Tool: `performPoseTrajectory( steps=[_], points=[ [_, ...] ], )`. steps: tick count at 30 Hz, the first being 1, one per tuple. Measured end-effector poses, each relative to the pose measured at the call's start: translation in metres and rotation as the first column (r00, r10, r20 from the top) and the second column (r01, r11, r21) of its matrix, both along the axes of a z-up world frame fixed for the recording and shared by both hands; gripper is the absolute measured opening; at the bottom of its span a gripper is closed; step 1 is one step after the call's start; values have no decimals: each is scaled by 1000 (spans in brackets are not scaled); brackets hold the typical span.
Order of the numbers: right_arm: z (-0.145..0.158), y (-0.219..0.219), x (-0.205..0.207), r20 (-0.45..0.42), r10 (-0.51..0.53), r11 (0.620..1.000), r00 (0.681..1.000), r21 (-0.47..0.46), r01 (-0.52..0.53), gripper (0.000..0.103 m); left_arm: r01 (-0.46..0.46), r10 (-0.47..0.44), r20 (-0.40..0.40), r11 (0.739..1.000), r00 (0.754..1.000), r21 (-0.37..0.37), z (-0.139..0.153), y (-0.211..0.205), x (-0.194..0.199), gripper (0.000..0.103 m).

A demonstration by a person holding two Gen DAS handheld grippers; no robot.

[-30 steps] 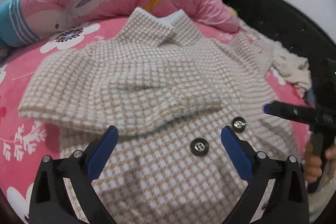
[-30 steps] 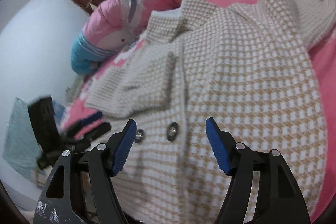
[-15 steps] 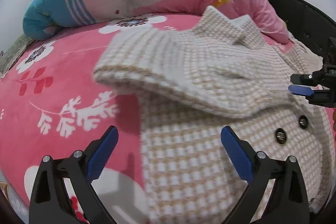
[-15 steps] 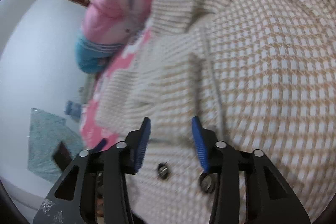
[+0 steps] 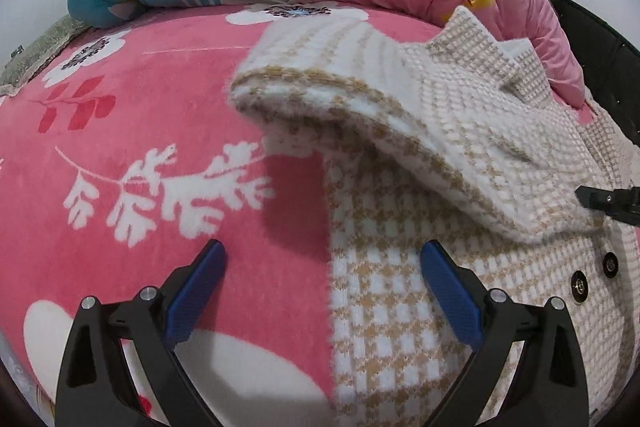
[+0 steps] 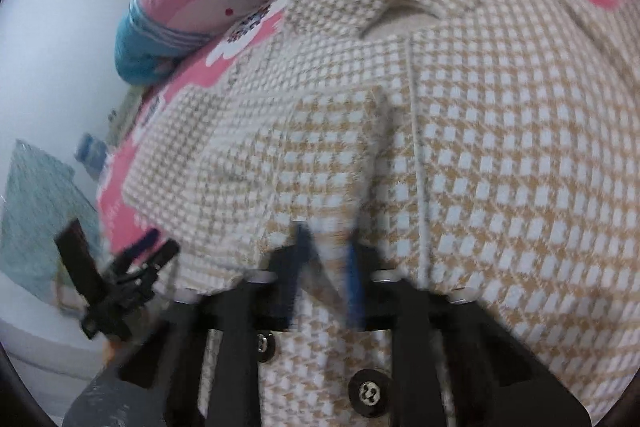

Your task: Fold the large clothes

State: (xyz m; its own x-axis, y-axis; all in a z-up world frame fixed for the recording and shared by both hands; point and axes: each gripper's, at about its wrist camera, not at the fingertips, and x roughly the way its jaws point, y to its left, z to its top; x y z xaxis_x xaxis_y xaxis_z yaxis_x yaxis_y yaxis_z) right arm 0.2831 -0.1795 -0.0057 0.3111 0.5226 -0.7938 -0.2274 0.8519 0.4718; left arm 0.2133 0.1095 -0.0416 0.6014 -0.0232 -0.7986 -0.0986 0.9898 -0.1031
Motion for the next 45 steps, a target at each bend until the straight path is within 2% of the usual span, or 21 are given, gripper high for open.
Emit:
performPoseTrajectory(
  steps=[4, 6, 8, 10, 14, 19, 23, 25, 27, 29, 30, 33, 37, 38, 40, 43, 45],
  points=[
    [44, -3, -2, 164, -17, 999, 986, -41, 24, 6, -3, 3, -1, 1000, 1000, -4, -1, 2, 0, 96],
    [74, -20, -4, 254, -62, 997, 965, -35, 73, 5, -3, 3, -2, 1000, 1000, -8, -1, 2, 0, 96],
    [97, -44, -3, 307, -123, 991, 944, -18, 135, 5, -3, 3, -3, 1000, 1000, -6, -1, 1, 1, 96],
    [105, -69, -2, 333, -178, 979, 926, -33, 201, 5, -3, 3, -2, 1000, 1000, -3, -1, 1, 1, 96],
    [86, -107, 7, 276, -237, 965, 932, -45, 259, 5, -4, 4, -4, 1000, 1000, 3, -2, 0, 2, 96],
    [53, -113, 19, 230, -259, 951, 938, -111, 290, 5, -7, 7, -5, 1000, 1000, 8, -5, -3, 2, 96],
    [42, -117, 23, 228, -270, 943, 936, -136, 305, 6, -6, 6, -5, 1000, 1000, 10, -6, -5, 1, 96],
    [33, -118, 25, 211, -273, 936, 939, -168, 310, 7, -6, 6, -3, 1000, 1000, 9, -7, -5, 1, 96],
    [13, -125, 32, 160, -287, 925, 945, -211, 316, 16, -5, 5, -2, 1000, 1000, 6, -6, -5, 1, 96],
    [5, -135, 32, 136, -299, 923, 944, -209, 323, 19, 5, -5, 5, 1000, 1000, -9, -4, -2, -1, 96],
    [5, -141, 30, 131, -313, 923, 941, -193, 334, 23, 8, -8, 10, 1000, 1000, -17, -1, 0, -3, 96],
    [18, -150, 23, 176, -337, 914, 925, -175, 366, 24, -1, 3, 57, 1000, 998, -29, 12, 9, -13, 96],
    [41, -150, 20, 239, -337, 914, 911, -150, 377, 29, 0, 5, 155, 1000, 988, -31, 47, 14, -16, 96],
    [45, -146, 22, 243, -327, 923, 913, -125, 363, 29, 4, 4, 170, 999, 985, -44, 55, 14, -14, 96],
    [46, -129, 28, 240, -286, 944, 928, -99, 316, 29, 29, -5, 197, 993, 980, -118, 71, 10, -2, 96],
    [31, -100, 39, 218, -218, 962, 951, -117, 247, 29, 108, -65, 192, 969, 979, -223, 79, -13, 29, 96],
    [12, -85, 44, 188, -184, 964, 965, -158, 214, 29, 129, -92, 167, 966, 982, -226, 71, -29, 48, 96]
  ],
)
